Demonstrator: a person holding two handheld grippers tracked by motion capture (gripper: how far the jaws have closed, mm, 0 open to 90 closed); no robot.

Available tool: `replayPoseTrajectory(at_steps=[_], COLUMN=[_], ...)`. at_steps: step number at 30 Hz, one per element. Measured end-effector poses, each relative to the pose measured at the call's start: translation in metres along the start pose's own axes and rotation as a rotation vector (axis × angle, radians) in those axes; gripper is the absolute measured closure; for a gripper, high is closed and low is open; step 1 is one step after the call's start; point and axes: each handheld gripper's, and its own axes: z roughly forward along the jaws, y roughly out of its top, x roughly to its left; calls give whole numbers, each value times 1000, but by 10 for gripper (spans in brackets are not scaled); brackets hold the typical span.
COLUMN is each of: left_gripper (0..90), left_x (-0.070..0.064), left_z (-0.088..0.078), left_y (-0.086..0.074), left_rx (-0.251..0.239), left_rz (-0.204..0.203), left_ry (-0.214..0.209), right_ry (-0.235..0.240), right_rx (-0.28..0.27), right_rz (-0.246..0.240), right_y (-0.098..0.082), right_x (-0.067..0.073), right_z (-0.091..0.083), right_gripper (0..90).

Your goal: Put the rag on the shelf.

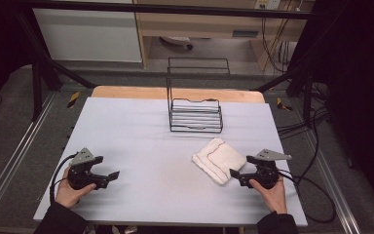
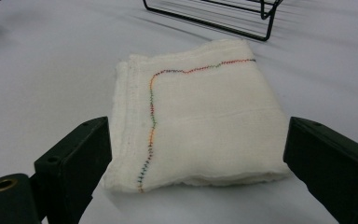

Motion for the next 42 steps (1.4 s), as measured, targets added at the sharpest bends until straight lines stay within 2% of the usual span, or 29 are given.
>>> replayPoseTrajectory(at_steps=[3, 10, 12, 13, 17, 27, 31, 34, 37, 42], left_gripper=[70, 72, 73, 72, 73, 77, 78, 79, 80, 81], left_x=[0, -1, -1, -1, -1, -1, -1, -1, 0, -1], left_z=[0, 0, 0, 0, 0, 0, 0, 0, 0, 0], left_y=[0, 0, 0, 0, 0, 0, 0, 0, 0, 0], left_rx=[0, 6, 7, 7, 6, 9, 11, 11, 12, 12], left_rz=[-3, 5, 4, 4, 3, 6, 7, 7, 7, 3], left_ry=[2, 2, 4, 4, 6, 10, 11, 10, 10, 9], right_ry=[2, 50, 52, 49, 31, 8, -32, -43, -41, 8], right_rx=[17, 74, 84, 100, 120, 156, 168, 169, 158, 107], right_rz=[-15, -71, -73, -84, -105, -156, -212, -213, -203, -168], right_y=[5, 14, 15, 17, 21, 22, 22, 22, 24, 30], right_x=[9, 29, 31, 35, 40, 48, 53, 52, 51, 52], right_z=[8, 30, 34, 42, 55, 76, 80, 80, 79, 73], right_gripper=[130, 342, 368, 419, 517, 702, 784, 858, 874, 879])
